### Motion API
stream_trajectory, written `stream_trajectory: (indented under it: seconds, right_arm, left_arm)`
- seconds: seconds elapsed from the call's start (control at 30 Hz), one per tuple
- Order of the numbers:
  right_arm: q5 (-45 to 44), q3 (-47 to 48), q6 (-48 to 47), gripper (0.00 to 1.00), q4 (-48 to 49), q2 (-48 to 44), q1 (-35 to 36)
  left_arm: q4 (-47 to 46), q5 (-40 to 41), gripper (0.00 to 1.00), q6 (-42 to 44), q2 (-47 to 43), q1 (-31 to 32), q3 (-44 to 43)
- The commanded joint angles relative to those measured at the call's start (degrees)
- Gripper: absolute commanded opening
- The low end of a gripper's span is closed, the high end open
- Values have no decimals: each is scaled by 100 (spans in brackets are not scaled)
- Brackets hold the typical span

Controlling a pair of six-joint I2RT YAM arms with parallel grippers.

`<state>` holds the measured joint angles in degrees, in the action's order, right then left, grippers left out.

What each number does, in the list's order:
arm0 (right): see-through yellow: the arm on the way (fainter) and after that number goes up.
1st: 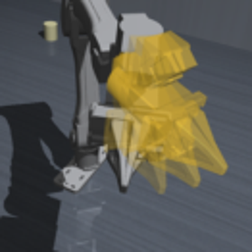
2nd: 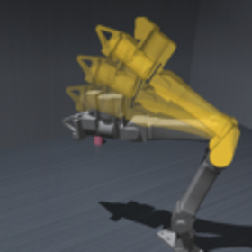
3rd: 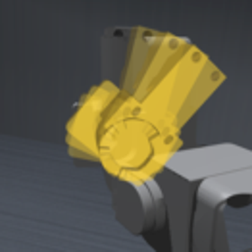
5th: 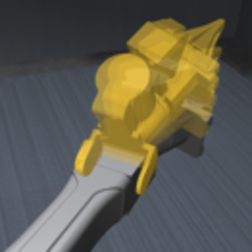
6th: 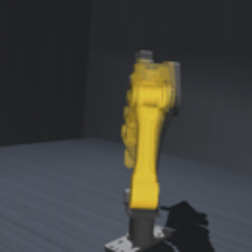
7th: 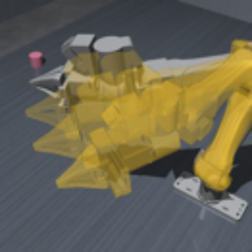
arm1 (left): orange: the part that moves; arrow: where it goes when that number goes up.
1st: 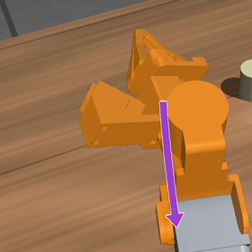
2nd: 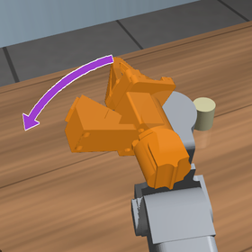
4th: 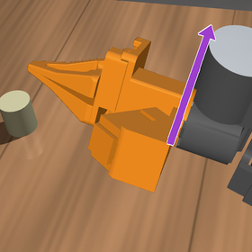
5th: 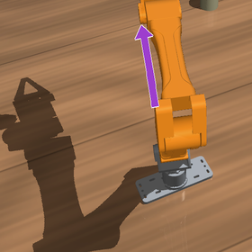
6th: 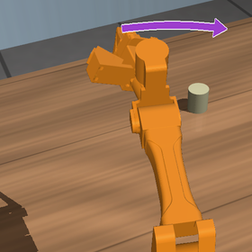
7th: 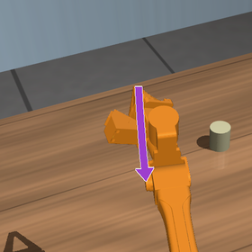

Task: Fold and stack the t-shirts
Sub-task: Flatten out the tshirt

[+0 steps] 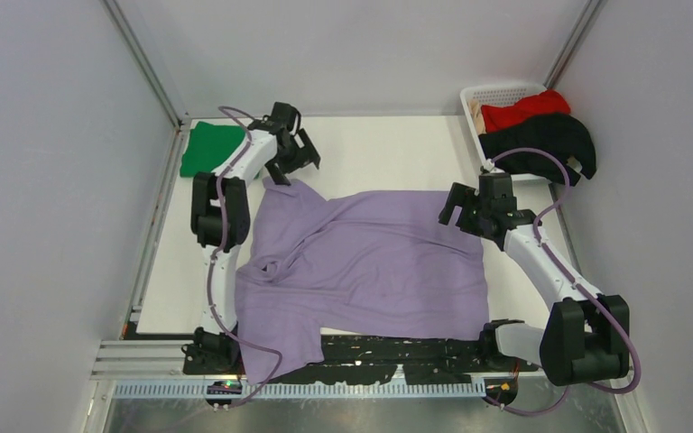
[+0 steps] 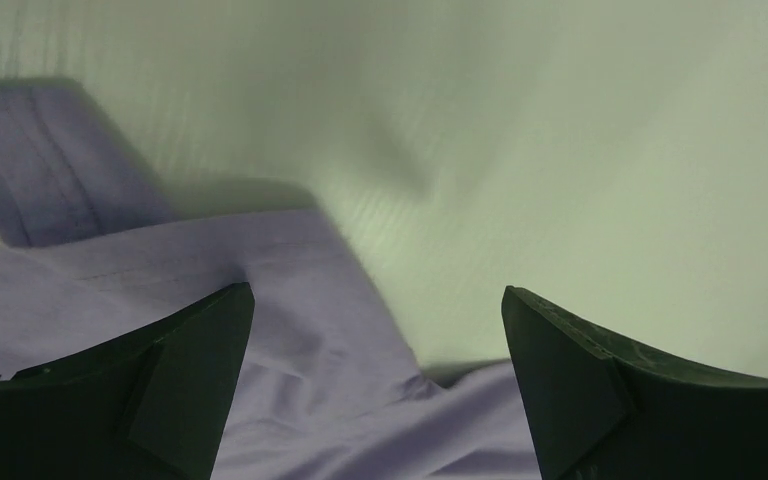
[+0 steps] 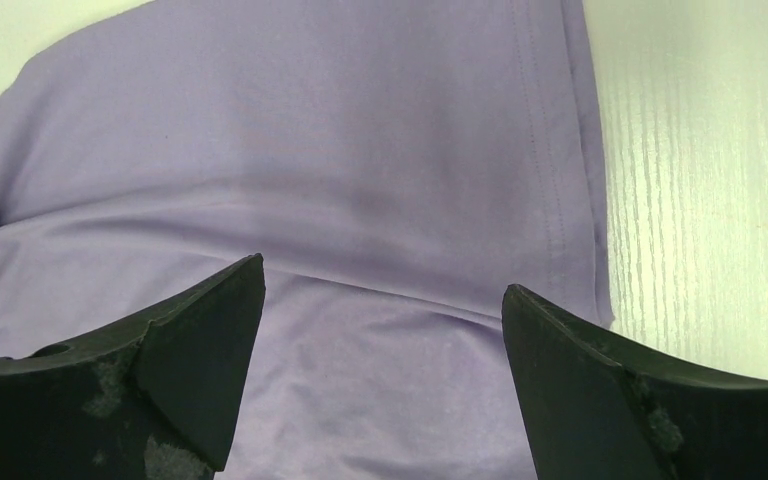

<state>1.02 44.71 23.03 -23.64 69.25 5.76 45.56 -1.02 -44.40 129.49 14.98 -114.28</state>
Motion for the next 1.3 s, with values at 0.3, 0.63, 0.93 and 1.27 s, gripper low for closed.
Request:
stream_trajectory:
  seconds: [0.3, 0.63, 0.93, 1.27]
  right_arm:
    - [-188, 153, -194, 95, 237, 140, -14]
    - [-384, 152, -219, 95, 211, 147, -15]
    - [-264, 234, -186, 95, 252, 283, -16]
    - [-413, 231, -244, 96, 226, 175, -20]
  left_arm:
    - [336, 976, 80, -717, -455, -140, 805]
    - [789, 811, 58, -796, -101, -162, 563]
    - [1072, 756, 47, -719, 27, -145, 519]
    - [642, 638, 0, -506, -15, -140, 257]
